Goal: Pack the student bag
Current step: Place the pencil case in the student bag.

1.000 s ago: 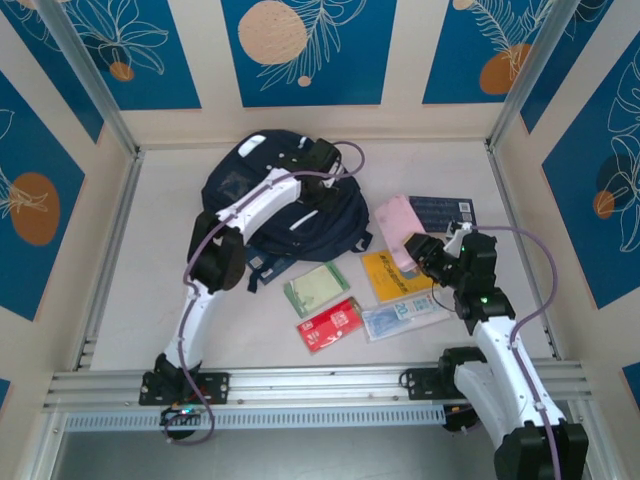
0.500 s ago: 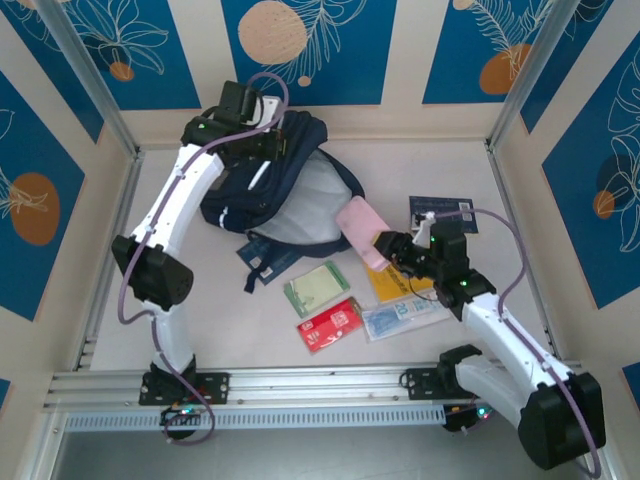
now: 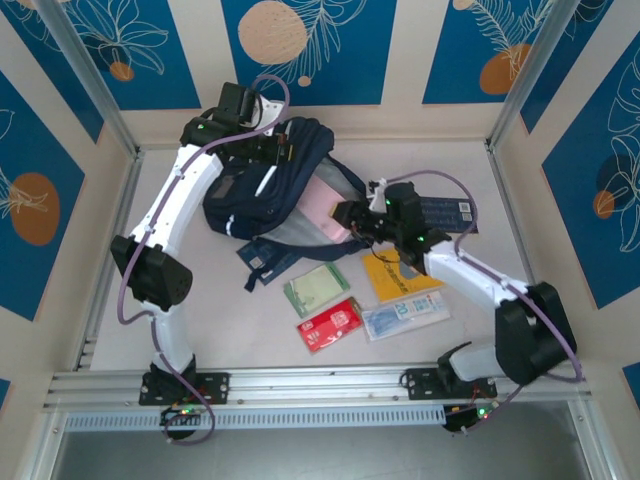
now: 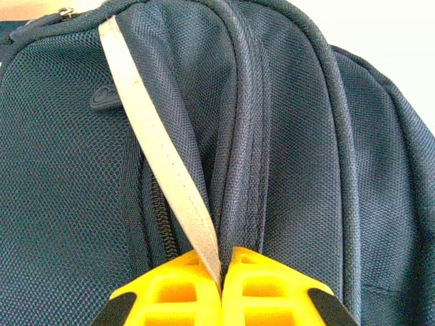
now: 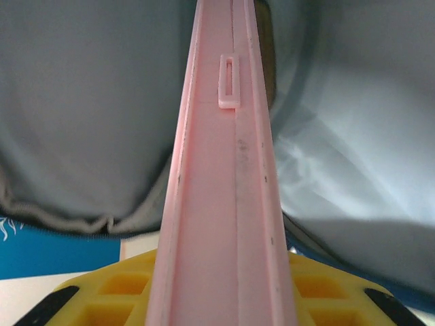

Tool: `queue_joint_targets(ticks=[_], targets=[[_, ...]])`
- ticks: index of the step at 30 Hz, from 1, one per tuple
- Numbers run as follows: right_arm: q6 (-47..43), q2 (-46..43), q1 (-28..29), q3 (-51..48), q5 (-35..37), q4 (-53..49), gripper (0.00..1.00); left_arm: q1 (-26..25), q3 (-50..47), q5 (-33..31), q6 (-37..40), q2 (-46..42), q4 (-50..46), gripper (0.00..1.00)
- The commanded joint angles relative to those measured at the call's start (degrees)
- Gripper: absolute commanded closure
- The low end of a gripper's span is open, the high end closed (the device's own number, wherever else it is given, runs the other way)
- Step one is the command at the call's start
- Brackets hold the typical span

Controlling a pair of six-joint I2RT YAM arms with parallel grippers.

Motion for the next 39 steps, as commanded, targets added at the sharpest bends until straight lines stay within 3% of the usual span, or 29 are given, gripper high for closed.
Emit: queue_joint_targets(ticks=[1,7,14,16,19,27,32,39], targets=[[1.4,6.9,0.2,6.2,0.2,7.0,0.7,0.4,0.9,5.8,1.1,-3.7,6.2,1.0],[2.5,23.8,0.4,21.0,2.6,7.6,0.69,0.4,0.2,7.3,0.7,-4.4,7.0,1.0],[2.6,45.4,1.8,47.4,4.1,1.5,0.63,0.4,-3.4,12.4,-0.2,-5.4,10.7,1.0],[1.8,50.1,2.6,53.2,5.4,-0.7,0.57,0.5,-3.5,12.8,-0.5,-5.3,11.3,1.0],[1.4,53.4,3.4,56.0,7.7,-1.5,0.4,0.9,-3.1,13.3,-1.3,-4.8,12.1,1.0],[-6.5,43.7,2.9,47.9,10.5,-5.2,0.14,2.9,-0.4,12.4,-2.7,-1.7,12.1,1.0],[-12.4,34.7,2.3,41.0,11.6,-12.3,0.13,4.4,0.2,9.8,-3.5,0.7,11.8,1.0],[-20.3,19.9,2.8,29.0,19.3,-20.5,0.14,4.3,0.4,9.4,-6.5,4.1,11.9,0.95]])
